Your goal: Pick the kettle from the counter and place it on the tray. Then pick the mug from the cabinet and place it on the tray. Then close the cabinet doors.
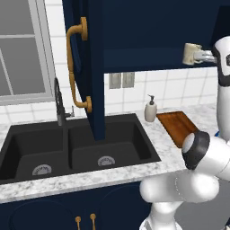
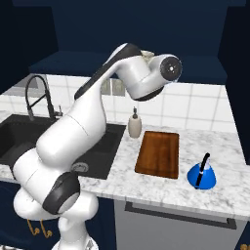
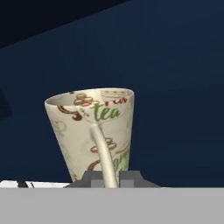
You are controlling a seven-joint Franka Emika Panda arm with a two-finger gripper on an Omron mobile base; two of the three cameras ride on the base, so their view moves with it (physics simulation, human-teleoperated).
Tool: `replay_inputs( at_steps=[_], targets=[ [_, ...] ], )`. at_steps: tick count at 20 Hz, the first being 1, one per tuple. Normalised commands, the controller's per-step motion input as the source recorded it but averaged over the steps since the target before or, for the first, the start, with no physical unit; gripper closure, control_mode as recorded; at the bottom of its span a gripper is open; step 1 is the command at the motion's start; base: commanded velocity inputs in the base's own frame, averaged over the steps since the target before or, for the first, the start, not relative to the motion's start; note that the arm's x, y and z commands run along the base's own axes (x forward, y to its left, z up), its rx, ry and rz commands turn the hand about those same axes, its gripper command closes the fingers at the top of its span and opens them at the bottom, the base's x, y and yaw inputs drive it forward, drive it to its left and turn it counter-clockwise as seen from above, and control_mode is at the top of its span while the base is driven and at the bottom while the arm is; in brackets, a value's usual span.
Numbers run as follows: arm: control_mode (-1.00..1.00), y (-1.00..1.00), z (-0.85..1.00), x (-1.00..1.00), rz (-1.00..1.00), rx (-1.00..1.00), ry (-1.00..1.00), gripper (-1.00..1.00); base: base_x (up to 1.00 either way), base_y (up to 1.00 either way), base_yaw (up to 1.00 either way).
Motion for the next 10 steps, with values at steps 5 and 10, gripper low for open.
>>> replay_inputs(
  at_steps=[5, 10],
  targets=[
    [-1.0, 0.75, -0.11, -0.65, -0.28, 0.0, 0.0, 1.0, 0.0, 0.0, 0.0],
    [-1.0, 0.66, -0.28, -0.49, -0.43, 0.0, 0.0, 1.0, 0.0, 0.0, 0.0]
  ],
)
